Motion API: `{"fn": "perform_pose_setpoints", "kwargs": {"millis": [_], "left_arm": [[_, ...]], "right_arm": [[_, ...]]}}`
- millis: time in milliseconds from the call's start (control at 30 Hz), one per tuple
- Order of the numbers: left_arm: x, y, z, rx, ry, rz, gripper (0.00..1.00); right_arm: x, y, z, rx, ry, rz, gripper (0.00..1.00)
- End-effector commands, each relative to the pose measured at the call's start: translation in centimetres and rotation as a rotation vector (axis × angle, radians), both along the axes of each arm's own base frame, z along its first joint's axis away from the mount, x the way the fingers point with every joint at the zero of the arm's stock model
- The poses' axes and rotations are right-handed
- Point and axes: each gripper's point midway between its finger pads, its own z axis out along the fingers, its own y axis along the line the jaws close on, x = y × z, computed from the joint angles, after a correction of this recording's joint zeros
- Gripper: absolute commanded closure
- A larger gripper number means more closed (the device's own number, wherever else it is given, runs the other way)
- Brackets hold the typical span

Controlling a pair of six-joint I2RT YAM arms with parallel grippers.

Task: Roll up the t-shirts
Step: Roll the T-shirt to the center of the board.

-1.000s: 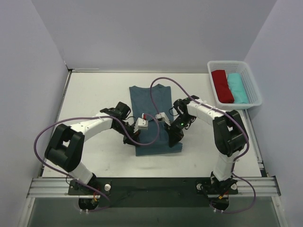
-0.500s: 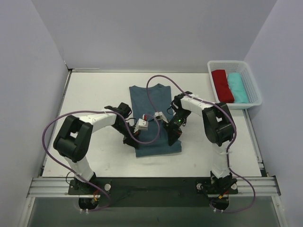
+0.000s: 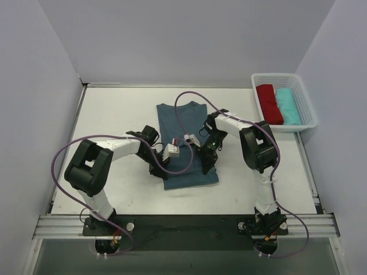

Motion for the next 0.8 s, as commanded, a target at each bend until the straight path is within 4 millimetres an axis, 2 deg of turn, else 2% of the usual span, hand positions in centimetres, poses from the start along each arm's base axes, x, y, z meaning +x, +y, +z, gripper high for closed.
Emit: {"fn": "perform_pose_setpoints", "kwargs": {"millis": [0, 67, 100, 133, 200, 233, 300, 333, 367, 433, 467, 500, 533, 600, 767], "left_arm": [[0.7, 1.9, -0.2, 0.089, -0.049, 0.079, 0.67], [1.5, 2.1, 1.0, 0.085, -0.115, 0.122, 0.61], [2.3, 2.5, 1.4, 0.092, -0.168, 0.144, 0.51], [2.5, 2.7, 2.6, 0.078, -0.223, 0.162, 0.46], [3.2, 2.9, 4.1, 0.067, -0.296, 0.196, 0.42], [3.2, 3.1, 5.5, 0.045, -0.349, 0.208, 0.4], [3.1, 2.6, 6.9, 0.004, -0.407, 0.217, 0.33], [2.7, 2.0, 8.6, -0.032, -0.482, 0.207, 0.2], [1.7, 1.7, 8.1, -0.035, -0.501, 0.192, 0.03], [1.7, 0.3, 10.3, -0.107, -0.669, 0.188, 0.03], [-0.1, -0.5, 8.8, -0.09, -0.708, 0.135, 0.03], [-0.1, -1.5, 9.7, -0.142, -0.78, 0.129, 0.03], [-1.0, -2.0, 9.9, -0.17, -0.823, 0.106, 0.03], [-2.4, -3.0, 8.6, -0.159, -0.932, 0.043, 0.03], [-3.1, -4.4, 7.4, -0.19, -1.113, -0.028, 0.03]], "right_arm": [[0.0, -1.9, -0.1, -0.147, 0.028, -0.006, 0.96], [0.3, -2.0, -0.4, -0.169, 0.025, -0.014, 0.96], [0.3, -2.1, -0.9, -0.194, 0.033, -0.017, 0.96], [0.6, -2.0, -0.9, -0.212, 0.036, -0.031, 0.96], [0.9, -2.1, -1.4, -0.24, 0.042, -0.044, 0.96], [1.1, -2.0, -1.5, -0.248, 0.04, -0.055, 0.96], [1.4, -1.9, -1.8, -0.266, 0.036, -0.06, 0.95], [1.4, -1.7, -1.9, -0.277, 0.028, -0.056, 0.95], [1.4, -1.7, -2.0, -0.287, 0.024, -0.056, 0.95], [1.4, -1.6, -2.4, -0.303, 0.012, -0.051, 0.94], [1.3, -1.4, -2.4, -0.309, 0.009, -0.043, 0.94], [1.3, -1.2, -2.4, -0.306, 0.002, -0.042, 0.95], [1.3, -1.1, -2.4, -0.301, -0.002, -0.043, 0.94], [1.3, -0.9, -2.3, -0.294, -0.004, -0.058, 0.94], [1.4, -0.8, -2.5, -0.288, -0.017, -0.063, 0.94]]}}
